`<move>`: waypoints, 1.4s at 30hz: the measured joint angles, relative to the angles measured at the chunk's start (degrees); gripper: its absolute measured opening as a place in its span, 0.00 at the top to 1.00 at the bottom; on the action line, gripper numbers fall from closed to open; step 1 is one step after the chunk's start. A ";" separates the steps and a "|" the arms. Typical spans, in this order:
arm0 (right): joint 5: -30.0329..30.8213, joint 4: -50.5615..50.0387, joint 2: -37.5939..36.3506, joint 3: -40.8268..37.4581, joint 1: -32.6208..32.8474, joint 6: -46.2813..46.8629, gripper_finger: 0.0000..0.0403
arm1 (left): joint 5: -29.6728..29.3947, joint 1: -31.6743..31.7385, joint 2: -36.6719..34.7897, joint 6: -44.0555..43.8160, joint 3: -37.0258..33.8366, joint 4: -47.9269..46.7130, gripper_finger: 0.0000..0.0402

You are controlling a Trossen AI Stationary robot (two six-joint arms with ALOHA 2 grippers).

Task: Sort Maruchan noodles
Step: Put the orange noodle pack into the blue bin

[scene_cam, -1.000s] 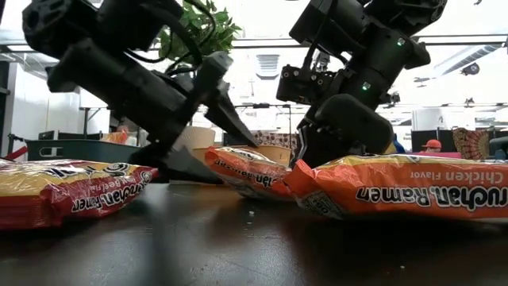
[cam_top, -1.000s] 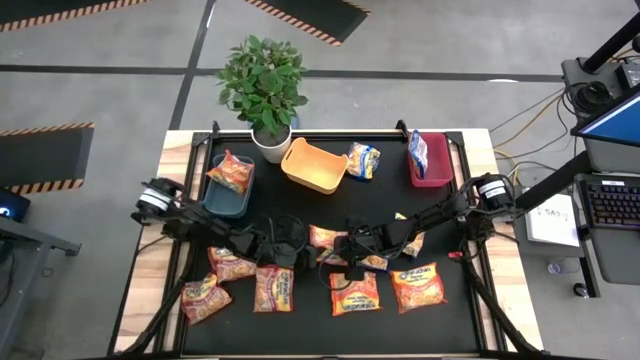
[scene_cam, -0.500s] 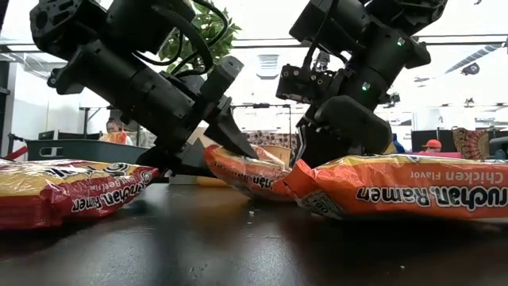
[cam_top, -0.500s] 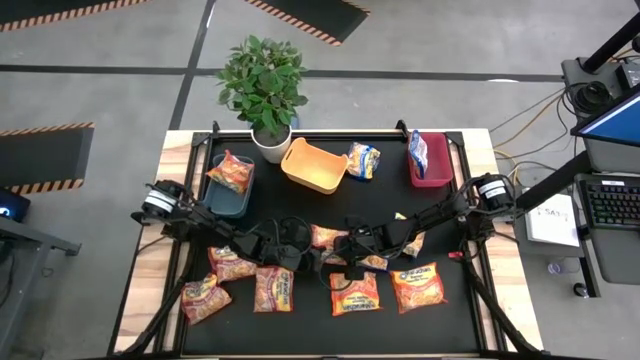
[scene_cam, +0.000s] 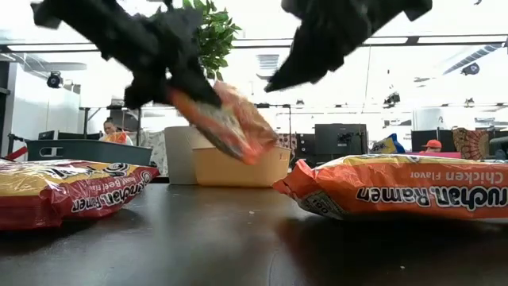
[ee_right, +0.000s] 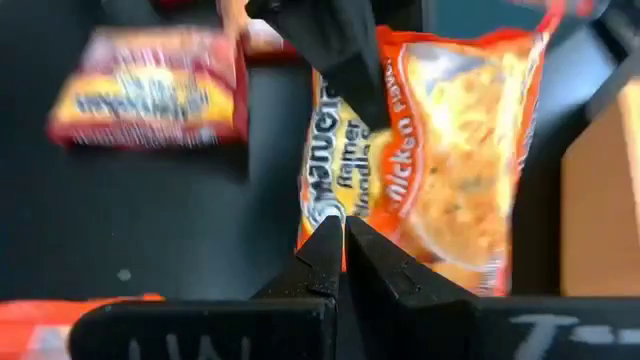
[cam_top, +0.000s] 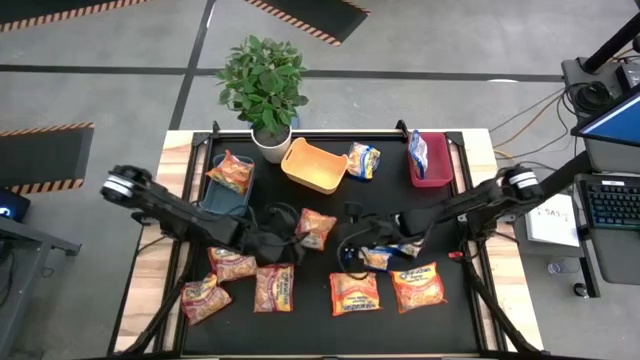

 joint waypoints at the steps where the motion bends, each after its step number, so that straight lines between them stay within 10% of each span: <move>1: 0.02 0.51 -1.05 0.00 -0.01 -0.92 0.98 | -0.08 -0.33 -1.65 3.46 0.00 0.33 0.67; 7: -2.59 3.91 -6.98 -0.04 -0.46 -4.94 0.98 | 0.77 -3.09 -10.09 25.24 -0.37 0.14 0.72; 16: -15.33 4.39 -12.98 -0.15 -2.40 -2.13 0.95 | 1.04 -4.69 -16.02 35.43 -1.09 0.03 0.77; 32: -16.89 11.50 -4.99 -0.13 -10.19 -7.29 0.31 | 1.72 -4.80 -17.71 40.60 -1.18 0.48 0.78; 42: -30.19 30.04 3.71 -0.04 -13.13 -5.93 0.30 | 1.57 -4.65 -17.77 40.60 -1.18 1.15 0.78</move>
